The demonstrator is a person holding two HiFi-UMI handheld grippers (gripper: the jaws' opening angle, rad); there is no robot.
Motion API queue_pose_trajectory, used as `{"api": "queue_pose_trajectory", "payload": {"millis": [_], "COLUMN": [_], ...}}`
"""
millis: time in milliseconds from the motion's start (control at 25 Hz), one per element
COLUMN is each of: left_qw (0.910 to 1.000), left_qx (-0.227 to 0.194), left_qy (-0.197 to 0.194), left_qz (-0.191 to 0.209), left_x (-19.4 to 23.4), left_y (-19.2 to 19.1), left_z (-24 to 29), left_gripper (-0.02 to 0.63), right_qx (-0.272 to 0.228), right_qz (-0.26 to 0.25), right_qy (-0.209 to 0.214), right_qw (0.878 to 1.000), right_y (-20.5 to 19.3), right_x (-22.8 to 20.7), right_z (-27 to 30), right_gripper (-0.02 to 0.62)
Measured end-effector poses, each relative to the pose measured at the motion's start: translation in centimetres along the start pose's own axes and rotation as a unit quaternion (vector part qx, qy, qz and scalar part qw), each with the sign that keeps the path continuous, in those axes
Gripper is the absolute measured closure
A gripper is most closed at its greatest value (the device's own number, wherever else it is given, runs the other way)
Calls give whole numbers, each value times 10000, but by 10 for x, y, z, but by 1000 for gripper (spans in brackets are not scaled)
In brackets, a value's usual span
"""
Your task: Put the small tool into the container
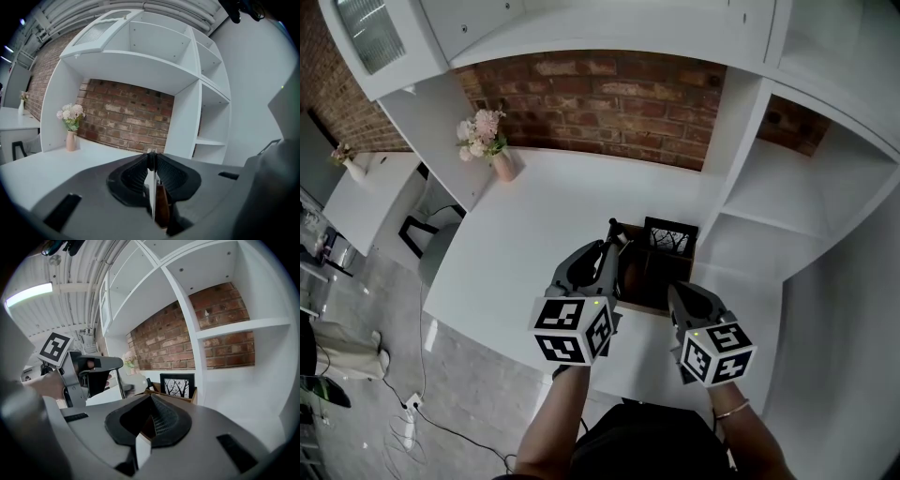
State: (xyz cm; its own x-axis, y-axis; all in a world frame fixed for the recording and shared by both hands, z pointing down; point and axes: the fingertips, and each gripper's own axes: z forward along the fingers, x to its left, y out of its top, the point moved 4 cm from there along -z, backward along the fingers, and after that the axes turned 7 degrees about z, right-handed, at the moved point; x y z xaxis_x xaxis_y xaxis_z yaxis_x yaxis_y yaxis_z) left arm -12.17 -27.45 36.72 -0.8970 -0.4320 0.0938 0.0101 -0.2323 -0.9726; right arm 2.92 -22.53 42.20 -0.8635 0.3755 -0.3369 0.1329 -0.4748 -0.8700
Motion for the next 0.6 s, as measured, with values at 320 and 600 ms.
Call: {"api": "queue_pose_trajectory", "payload": {"millis": [320, 600], "left_qw": [9999, 9990], "left_qx": [123, 432], "left_qy": [-16, -60], "left_qz": [34, 134], "left_x": [1, -2], "left_y": [-19, -37], "left_z": [7, 11], "left_gripper": [540, 540], "right_qx": [75, 81], "right_qz": [35, 15], "right_qy": [23, 43], "right_qw": [10000, 10000], "right_y": [-4, -4], "right_x": [-1, 2], "right_z": [9, 10], "right_gripper": [591, 591]}}
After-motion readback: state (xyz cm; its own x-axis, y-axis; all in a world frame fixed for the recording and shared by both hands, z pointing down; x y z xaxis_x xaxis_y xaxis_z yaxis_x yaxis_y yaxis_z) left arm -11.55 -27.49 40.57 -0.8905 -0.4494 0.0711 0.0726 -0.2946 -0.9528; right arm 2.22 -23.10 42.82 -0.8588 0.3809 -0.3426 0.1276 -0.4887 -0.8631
